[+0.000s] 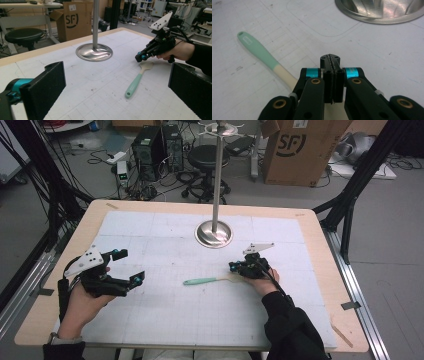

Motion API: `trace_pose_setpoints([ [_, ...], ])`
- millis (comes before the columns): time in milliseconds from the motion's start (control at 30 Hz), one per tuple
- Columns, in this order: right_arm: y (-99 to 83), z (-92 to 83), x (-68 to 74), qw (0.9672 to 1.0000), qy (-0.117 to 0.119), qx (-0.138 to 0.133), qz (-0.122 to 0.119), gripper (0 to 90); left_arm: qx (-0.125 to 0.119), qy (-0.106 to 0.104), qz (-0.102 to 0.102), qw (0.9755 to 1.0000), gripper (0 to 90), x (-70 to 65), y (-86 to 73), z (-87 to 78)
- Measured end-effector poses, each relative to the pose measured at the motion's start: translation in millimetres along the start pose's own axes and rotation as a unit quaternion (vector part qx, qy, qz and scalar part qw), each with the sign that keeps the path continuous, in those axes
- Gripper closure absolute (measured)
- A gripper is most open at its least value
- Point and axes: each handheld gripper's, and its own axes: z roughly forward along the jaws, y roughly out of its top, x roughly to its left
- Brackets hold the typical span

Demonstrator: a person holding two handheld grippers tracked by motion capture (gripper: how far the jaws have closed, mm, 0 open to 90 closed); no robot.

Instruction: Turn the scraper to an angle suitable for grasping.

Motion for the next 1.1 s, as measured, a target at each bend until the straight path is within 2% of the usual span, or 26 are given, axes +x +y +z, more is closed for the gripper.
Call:
trace_pose_setpoints([
  [133,-1.5,3.5,-0.1,0.9999,-0.005,0.015,-0.004,90.0,0.001,-0.001,0.000,1.0000,1.7,0.3,-0.1,0.0],
  [333,-2.1,1.4,0.2,0.9997,-0.003,0.024,0.000,90.0,0.000,0.000,-0.002,1.0000,1.7,1.3,-0.4,0.0],
  [500,-3.4,-3.5,1.4,0.9991,0.016,0.039,0.006,90.0,0.000,-0.002,-0.003,1.0000,1.7,2.4,-1.1,0.6],
  [633,-3.6,-6.2,4.2,0.9986,0.019,0.049,0.004,90.0,0.003,-0.001,-0.003,1.0000,1.7,2.9,-2.2,1.3],
  [700,-3.8,-9.3,8.5,0.9980,0.021,0.060,-0.003,90.0,0.004,-0.001,-0.003,1.0000,1.7,2.9,-2.4,1.6],
  [867,-2.4,-10.5,14.7,0.9973,0.020,0.069,-0.015,90.0,0.003,-0.002,-0.004,1.0000,1.7,3.0,-2.1,1.4],
  [967,1.7,-3.4,21.0,0.9978,0.032,0.050,-0.029,90.0,0.003,-0.001,-0.004,1.0000,1.7,3.0,-2.0,1.6],
  [1100,8.1,10.3,30.9,0.9959,0.035,0.057,-0.060,90.0,0.004,0.000,-0.005,1.0000,1.7,3.0,-2.4,1.9],
])
